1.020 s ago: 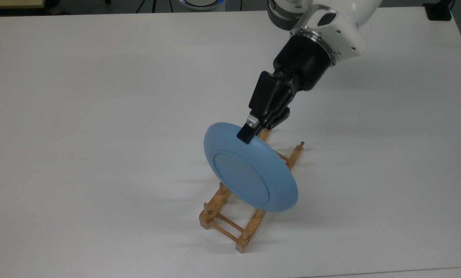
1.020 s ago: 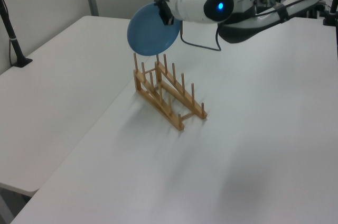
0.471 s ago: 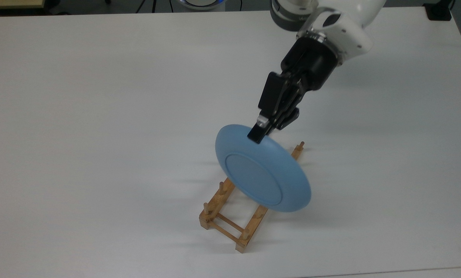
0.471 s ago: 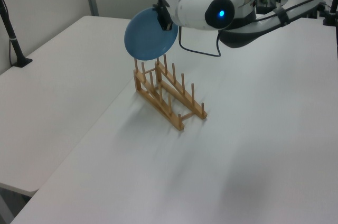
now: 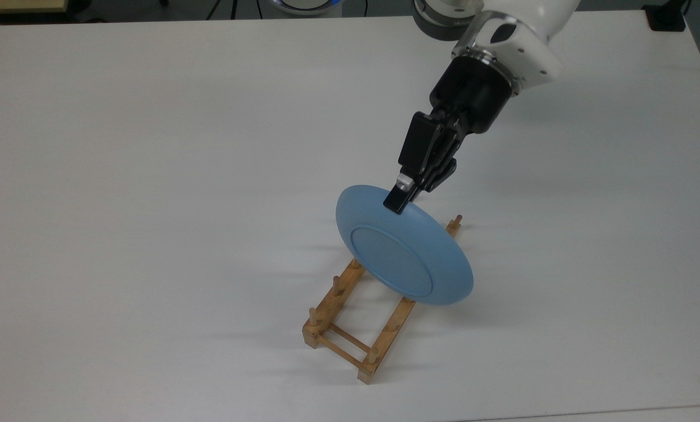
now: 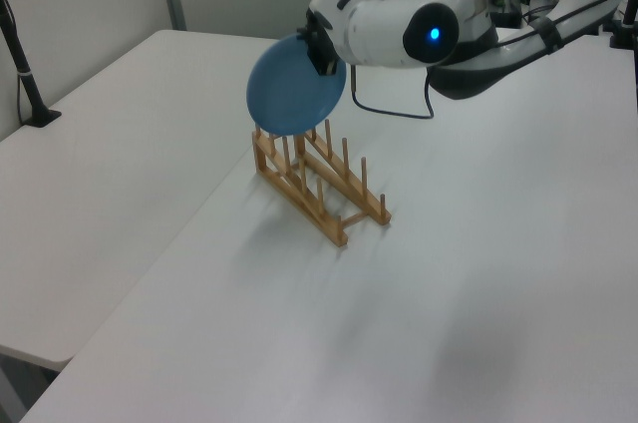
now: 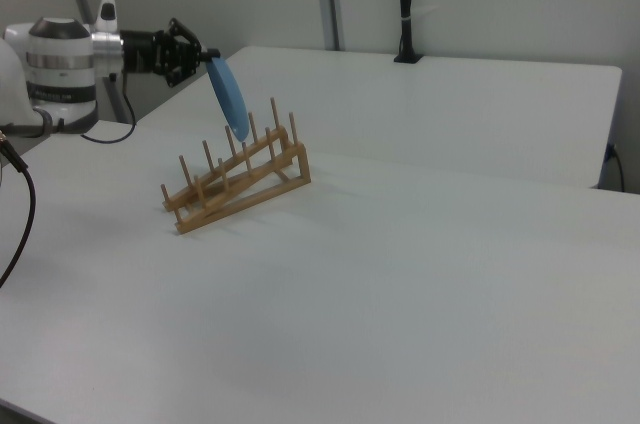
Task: Place plate in plate rack
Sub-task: 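Lower the upright plate between the rack pegs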
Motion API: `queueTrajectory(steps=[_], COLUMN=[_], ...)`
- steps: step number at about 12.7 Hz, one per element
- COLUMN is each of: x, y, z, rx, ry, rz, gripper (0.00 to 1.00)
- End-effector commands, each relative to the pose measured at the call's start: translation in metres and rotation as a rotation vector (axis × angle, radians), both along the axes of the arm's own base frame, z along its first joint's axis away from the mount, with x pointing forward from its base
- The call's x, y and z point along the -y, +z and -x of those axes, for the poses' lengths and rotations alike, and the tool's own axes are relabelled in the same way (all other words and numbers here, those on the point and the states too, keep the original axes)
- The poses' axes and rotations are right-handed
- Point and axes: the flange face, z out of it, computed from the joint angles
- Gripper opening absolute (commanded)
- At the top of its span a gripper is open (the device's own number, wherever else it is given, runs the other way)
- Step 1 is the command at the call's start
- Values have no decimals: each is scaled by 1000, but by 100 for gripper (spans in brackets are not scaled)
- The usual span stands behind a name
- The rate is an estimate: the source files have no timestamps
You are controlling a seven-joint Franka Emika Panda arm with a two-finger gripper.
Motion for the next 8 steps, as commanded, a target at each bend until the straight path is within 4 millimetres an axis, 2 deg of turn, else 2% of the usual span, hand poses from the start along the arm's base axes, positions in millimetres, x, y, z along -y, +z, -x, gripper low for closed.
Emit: queueTrajectory(steps=[1, 6, 8], x=[7, 13, 18], y=[-7, -21, -20], z=[12, 4, 2], rx=[-20, -33, -31], ry=[7, 10, 2], rz=[-6, -2, -8], gripper=[0, 0, 0])
